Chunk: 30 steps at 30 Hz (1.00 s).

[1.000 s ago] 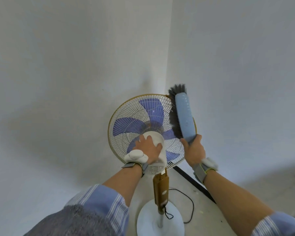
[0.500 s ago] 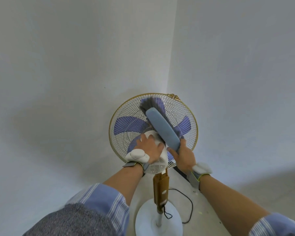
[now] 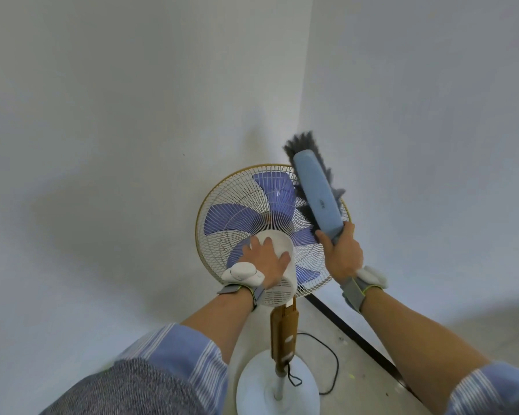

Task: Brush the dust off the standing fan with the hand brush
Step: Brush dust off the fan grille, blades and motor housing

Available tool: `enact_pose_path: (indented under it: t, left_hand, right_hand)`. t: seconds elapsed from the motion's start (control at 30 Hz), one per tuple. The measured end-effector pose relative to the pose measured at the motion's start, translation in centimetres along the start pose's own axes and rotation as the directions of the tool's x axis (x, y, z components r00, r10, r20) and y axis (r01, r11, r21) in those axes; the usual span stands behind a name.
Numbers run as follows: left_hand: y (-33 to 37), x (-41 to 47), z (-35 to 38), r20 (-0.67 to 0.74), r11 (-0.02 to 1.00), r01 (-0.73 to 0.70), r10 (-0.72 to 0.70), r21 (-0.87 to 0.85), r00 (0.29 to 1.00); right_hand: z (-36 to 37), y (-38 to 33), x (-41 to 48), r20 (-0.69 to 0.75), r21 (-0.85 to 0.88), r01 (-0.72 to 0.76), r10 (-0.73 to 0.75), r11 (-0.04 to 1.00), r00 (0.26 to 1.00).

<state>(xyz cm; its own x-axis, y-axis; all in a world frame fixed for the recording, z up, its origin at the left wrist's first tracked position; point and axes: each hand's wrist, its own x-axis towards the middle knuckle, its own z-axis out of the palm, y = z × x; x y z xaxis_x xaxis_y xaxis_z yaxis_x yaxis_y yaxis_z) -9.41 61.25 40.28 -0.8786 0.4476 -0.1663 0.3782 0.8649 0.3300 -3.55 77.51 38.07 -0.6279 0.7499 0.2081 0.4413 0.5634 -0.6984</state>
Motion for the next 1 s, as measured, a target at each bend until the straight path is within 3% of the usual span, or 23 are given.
enact_pose_path:
  t: [0.1, 0.2, 0.3, 0.37, 0.43, 0.47, 0.57, 0.73, 0.93, 1.0]
  left_hand:
    - [-0.2, -0.2, -0.2, -0.001, 1.000, 0.010, -0.010, -0.003, 1.000]
    - [-0.4, -0.1, -0.4, -0.010, 1.000, 0.023, -0.023, 0.016, 1.000]
    - [-0.1, -0.1, -0.8, 0.019, 0.998, 0.019, -0.020, 0.055, 1.000]
    - [0.2, -0.1, -0.7, 0.044, 0.996, 0.012, -0.016, 0.087, 0.999]
    - [0.3, 0.0, -0.5, 0.070, 0.995, 0.010, -0.017, 0.102, 0.997]
    - [0.4, 0.1, -0.5, 0.077, 0.995, 0.013, -0.020, 0.099, 0.997]
    - [0.5, 0.2, -0.5, 0.077, 0.997, 0.031, -0.037, 0.071, 0.996]
    - [0.6, 0.3, -0.2, 0.072, 0.997, 0.011, -0.017, 0.081, 0.997]
    - [0.9, 0.4, 0.1, 0.085, 0.995, 0.002, -0.010, 0.096, 0.996]
    - [0.6, 0.5, -0.1, 0.093, 0.996, 0.015, -0.023, 0.086, 0.995]
  right_hand:
    - [-0.7, -1.4, 0.6, -0.101, 0.195, -0.100, 0.122, 0.976, 0.987]
    - [-2.0, -2.6, 2.6, -0.127, 0.459, -0.170, 0.254, 0.872, 0.959]
    - [-2.8, -3.3, 5.1, 0.114, 0.774, -0.261, 0.279, 0.576, 0.953]
    - [-3.0, -2.6, 6.0, 0.377, 0.747, -0.464, 0.273, 0.476, 0.885]
    - [-2.2, -0.4, 6.0, 0.527, 0.614, -0.589, 0.283, 0.525, 0.801]
    - [-1.7, 1.0, 5.8, 0.525, 0.537, -0.606, 0.329, 0.587, 0.785]
    - [-1.1, 5.4, 5.4, 0.334, 0.344, -0.576, 0.477, 0.741, 0.813]
    - [-2.2, 6.5, 4.5, 0.085, 0.348, -0.504, 0.509, 0.790, 0.857]
    - [-0.6, 5.8, 0.5, 0.202, 0.150, -0.429, 0.397, 0.891, 0.895]
    - [0.3, 5.6, -0.4, 0.231, 0.232, -0.460, 0.411, 0.857, 0.882]
